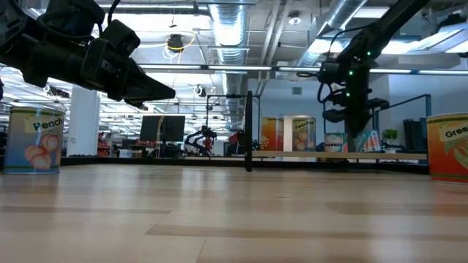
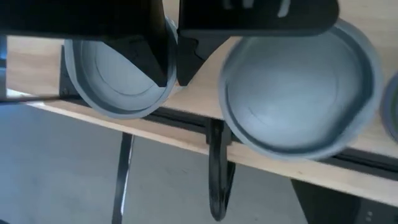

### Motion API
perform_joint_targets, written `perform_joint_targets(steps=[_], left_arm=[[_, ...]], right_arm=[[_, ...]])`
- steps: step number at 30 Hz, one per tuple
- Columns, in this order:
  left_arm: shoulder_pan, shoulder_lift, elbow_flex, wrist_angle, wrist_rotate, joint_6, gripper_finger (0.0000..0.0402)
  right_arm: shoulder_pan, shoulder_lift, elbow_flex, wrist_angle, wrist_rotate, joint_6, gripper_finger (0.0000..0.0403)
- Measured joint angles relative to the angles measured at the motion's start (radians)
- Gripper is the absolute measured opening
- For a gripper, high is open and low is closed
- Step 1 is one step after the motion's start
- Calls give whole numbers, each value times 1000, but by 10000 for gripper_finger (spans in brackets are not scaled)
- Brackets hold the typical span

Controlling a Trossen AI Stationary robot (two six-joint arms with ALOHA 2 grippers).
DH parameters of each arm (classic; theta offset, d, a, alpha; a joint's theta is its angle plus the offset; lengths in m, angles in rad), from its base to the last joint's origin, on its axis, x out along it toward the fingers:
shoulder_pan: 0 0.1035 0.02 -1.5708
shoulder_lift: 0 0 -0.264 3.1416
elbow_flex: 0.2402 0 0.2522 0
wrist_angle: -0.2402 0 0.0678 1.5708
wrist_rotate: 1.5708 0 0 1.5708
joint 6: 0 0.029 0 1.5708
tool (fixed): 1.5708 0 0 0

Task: Pick and place cans onto a shelf
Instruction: Put the green can on the shelf

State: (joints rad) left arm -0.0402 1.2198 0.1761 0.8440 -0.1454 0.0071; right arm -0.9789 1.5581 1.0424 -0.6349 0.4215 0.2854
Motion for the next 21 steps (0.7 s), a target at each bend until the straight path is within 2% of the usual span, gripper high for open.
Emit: perform_joint_targets(steps=[21], left_arm=[[0,0,0,1,0,7,8]], right_arm=[[1,-9,0,22,-3,-6,77]])
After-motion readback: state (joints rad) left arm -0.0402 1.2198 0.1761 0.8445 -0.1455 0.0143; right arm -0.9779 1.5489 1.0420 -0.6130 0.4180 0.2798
